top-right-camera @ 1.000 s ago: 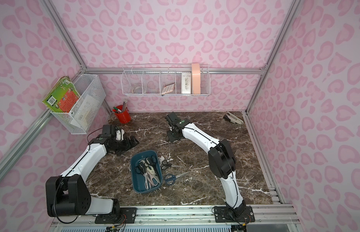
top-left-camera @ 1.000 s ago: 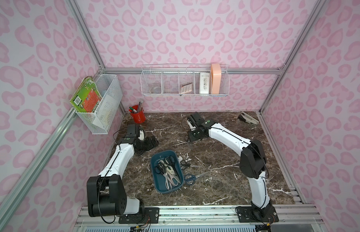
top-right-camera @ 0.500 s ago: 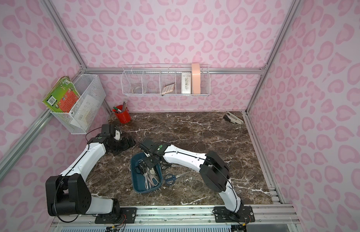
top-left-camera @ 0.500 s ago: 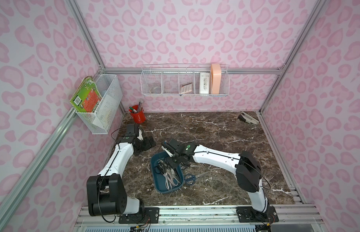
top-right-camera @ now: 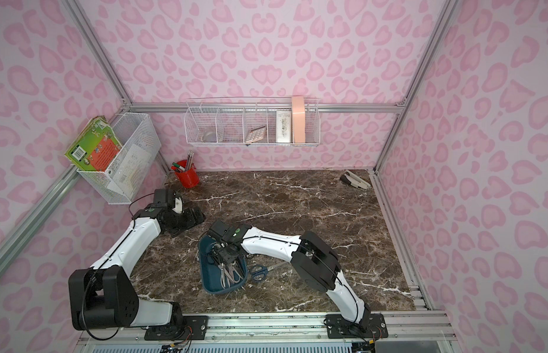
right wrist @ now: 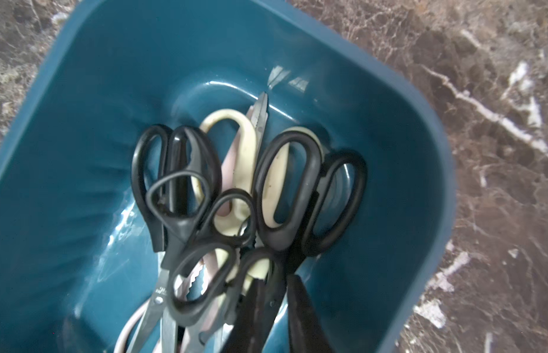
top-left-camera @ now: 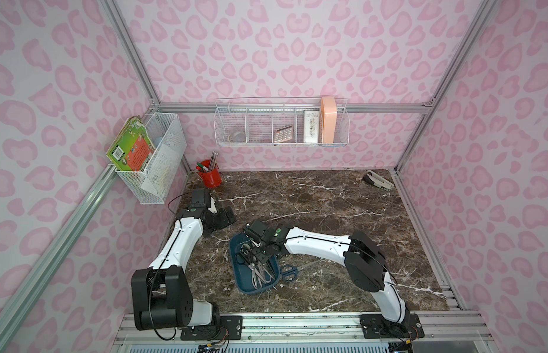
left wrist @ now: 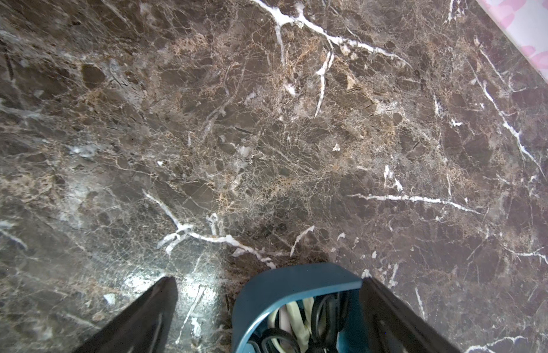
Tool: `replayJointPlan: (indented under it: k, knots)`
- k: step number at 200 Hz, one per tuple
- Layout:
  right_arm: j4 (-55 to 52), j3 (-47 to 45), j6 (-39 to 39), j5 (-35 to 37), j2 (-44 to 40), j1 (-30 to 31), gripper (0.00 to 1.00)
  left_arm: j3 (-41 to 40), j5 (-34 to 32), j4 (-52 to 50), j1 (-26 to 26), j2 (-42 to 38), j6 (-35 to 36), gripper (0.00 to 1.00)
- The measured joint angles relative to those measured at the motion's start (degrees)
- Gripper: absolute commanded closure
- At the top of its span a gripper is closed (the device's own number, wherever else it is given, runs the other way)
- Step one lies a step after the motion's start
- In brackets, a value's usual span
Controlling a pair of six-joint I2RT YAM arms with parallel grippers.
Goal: Put the scissors into the storage box
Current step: Place the scissors in the storage box, then pick up the scissors from the center of the board.
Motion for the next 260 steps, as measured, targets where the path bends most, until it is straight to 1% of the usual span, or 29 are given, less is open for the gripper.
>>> replayJointPlan:
  k: [30, 50, 72, 98, 123, 142, 170, 191, 260]
  knots:
    - [0.13, 0.79, -0.04, 0.04, -0.66, -0.28, 0.73, 0.0, 0.0, 0.02, 0.0, 0.02, 0.0, 0.02]
    - [1.01, 0.57, 0.02, -1.36, -3.37, -1.92, 0.73, 0.0, 0.0, 0.0, 0.0, 0.04, 0.0, 0.02]
    - [3.69, -2.23, 0.63, -3.32, -7.67, -5.53, 0.73, 0.0, 0.04, 0.02, 0.0, 0.04, 0.0, 0.02]
    - [6.78, -7.65, 1.86, -6.58, -12.17, -10.45, 0.73, -0.2, 0.48, 0.07, 0.0, 0.17, 0.02, 0.02]
    - [8.2, -11.67, 2.21, -8.76, -13.51, -14.97, 0.73, -0.68, 1.64, 0.24, 0.0, 0.22, 0.22, 0.02]
    - [7.98, -14.12, 1.53, -9.84, -13.6, -16.76, 0.72, -0.94, 2.29, 0.28, 0.0, 0.22, 0.28, 0.02]
    - [6.86, -15.13, -1.46, -10.03, -12.39, -17.09, 0.7, -1.01, 2.99, 0.55, 0.0, 0.37, 0.61, 0.02]
    - [6.29, -15.47, -3.85, -10.62, -10.67, -16.83, 0.7, -1.05, 3.19, 0.55, -0.02, 0.7, 0.72, 0.02]
    - [4.2, -11.26, -8.98, -9.55, -3.91, -12.72, 0.7, -1.36, 3.34, 0.74, -0.15, 0.9, 0.7, 0.02]
